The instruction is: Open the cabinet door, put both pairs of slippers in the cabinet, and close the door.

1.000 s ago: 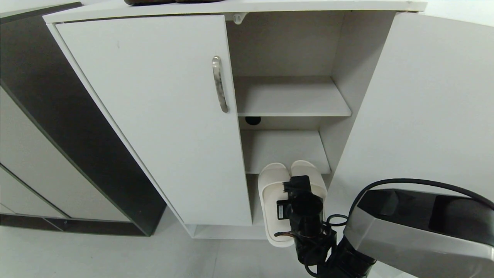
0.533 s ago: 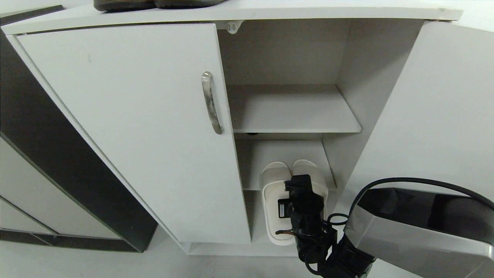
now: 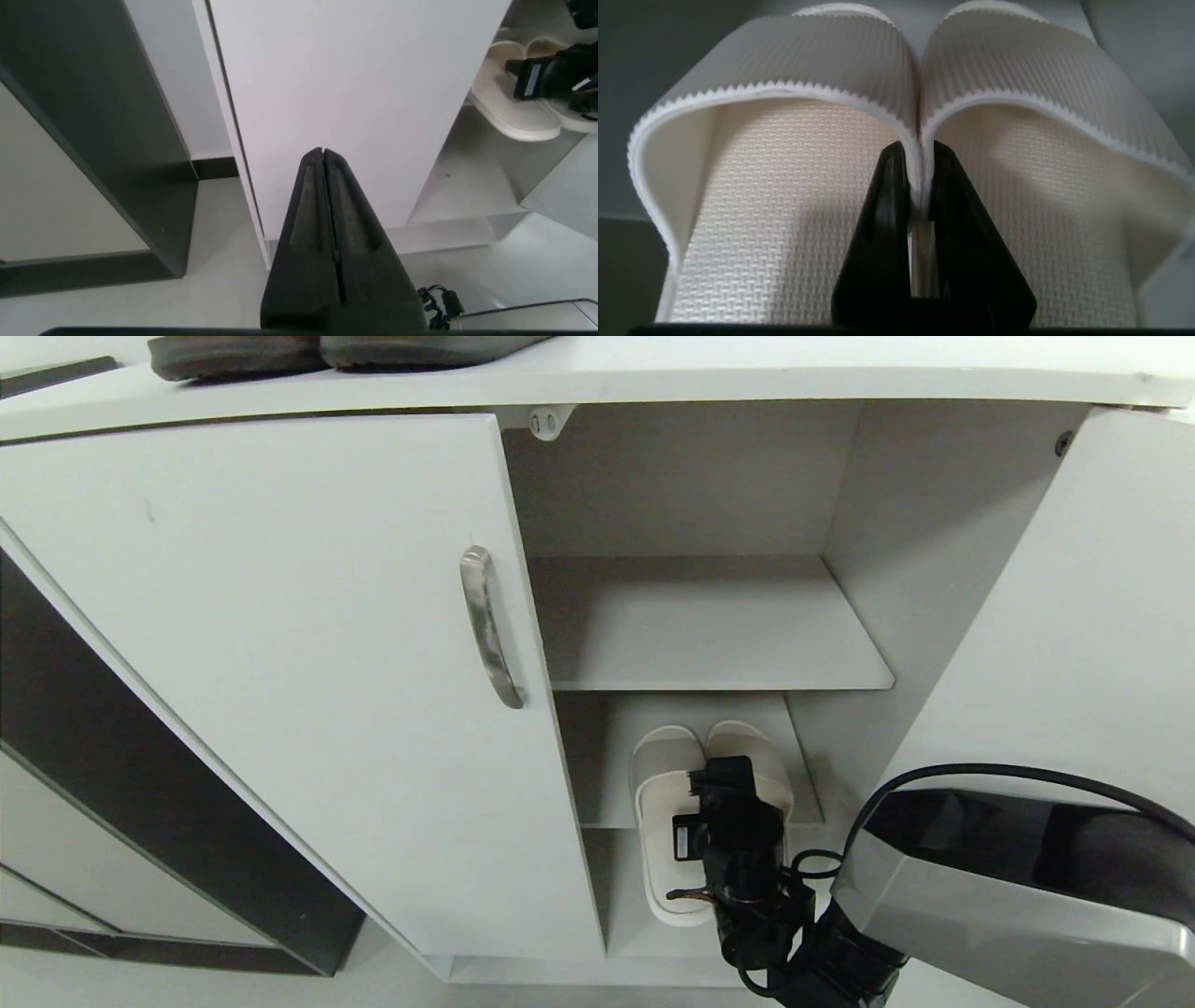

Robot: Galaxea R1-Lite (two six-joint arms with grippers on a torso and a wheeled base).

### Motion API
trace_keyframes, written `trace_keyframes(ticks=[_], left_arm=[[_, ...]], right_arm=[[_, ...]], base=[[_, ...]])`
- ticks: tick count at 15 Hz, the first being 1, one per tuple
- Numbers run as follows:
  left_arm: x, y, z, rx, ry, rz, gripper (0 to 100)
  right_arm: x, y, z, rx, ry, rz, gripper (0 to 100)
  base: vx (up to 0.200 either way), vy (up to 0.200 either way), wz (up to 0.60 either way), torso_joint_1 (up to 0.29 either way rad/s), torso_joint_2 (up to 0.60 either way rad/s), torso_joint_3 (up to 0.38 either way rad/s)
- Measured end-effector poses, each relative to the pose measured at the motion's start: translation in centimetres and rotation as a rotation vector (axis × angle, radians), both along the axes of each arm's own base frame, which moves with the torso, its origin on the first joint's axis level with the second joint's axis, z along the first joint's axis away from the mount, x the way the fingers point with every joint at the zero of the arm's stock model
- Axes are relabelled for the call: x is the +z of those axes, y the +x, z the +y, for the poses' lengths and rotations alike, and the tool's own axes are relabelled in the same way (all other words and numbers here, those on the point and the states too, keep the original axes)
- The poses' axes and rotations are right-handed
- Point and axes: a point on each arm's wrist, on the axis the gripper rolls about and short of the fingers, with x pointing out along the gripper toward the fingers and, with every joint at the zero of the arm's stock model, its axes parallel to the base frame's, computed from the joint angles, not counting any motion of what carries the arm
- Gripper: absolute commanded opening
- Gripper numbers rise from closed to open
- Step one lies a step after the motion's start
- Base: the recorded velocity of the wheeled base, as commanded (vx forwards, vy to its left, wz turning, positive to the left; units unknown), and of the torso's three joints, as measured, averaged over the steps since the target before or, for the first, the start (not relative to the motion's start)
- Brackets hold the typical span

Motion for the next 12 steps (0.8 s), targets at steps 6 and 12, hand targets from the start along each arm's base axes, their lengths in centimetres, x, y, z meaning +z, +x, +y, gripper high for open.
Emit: trace_keyframes(ticks=[6,12], left_arm=[[0.0,0.0,0.0,0.0,0.0,0.0,0],[0.0,0.0,0.0,0.0,0.0,0.0,0]], right_arm=[[0.7,1.9,-0.4,-0.036,0.0,-0.002,0],[2.6,6.2,1.0,-0.073,0.033,-0.038,0]], base=[[0.0,0.0,0.0,0.0,0.0,0.0],[0.0,0.0,0.0,0.0,0.0,0.0]])
